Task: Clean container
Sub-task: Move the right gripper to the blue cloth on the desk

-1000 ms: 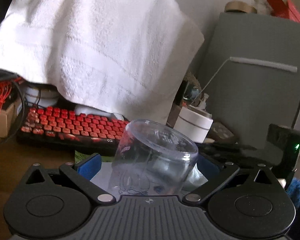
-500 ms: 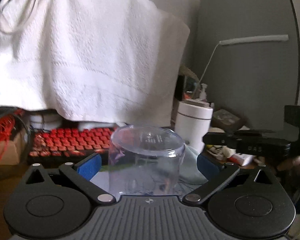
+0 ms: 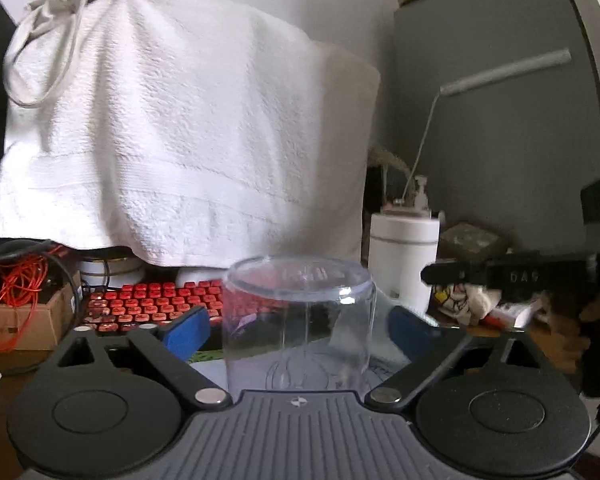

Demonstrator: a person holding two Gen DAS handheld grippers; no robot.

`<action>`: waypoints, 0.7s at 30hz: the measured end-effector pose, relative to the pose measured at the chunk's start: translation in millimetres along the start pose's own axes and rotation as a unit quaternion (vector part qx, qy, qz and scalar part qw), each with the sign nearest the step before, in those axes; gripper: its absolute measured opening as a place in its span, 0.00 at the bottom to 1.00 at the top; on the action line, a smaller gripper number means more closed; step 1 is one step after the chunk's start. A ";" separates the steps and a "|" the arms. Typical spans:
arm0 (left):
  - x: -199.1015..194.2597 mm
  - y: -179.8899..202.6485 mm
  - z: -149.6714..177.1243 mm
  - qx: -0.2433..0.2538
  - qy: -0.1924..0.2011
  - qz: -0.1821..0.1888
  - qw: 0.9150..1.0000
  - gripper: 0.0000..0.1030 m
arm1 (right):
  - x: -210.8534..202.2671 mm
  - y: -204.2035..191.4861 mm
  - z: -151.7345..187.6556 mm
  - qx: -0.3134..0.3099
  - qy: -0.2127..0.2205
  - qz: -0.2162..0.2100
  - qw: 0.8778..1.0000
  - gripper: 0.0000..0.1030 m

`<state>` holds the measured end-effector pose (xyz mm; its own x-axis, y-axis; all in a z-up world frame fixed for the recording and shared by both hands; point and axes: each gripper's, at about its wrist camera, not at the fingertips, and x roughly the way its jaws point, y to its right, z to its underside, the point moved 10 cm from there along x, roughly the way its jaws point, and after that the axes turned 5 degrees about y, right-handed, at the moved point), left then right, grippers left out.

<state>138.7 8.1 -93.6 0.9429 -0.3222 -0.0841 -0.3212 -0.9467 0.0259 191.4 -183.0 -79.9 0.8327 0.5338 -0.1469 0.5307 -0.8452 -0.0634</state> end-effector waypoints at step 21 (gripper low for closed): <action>43.4 6.9 3.0 0.048 -0.057 0.006 0.997 0.81 | 15.0 -8.5 -3.1 -0.009 -0.012 -0.011 1.000 0.16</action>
<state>177.1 -12.4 -100.1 0.9242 -0.3267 -0.1979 -0.3454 -0.9360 -0.0680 199.9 -167.6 -78.5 0.8174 0.5509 -0.1684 0.5512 -0.8329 -0.0491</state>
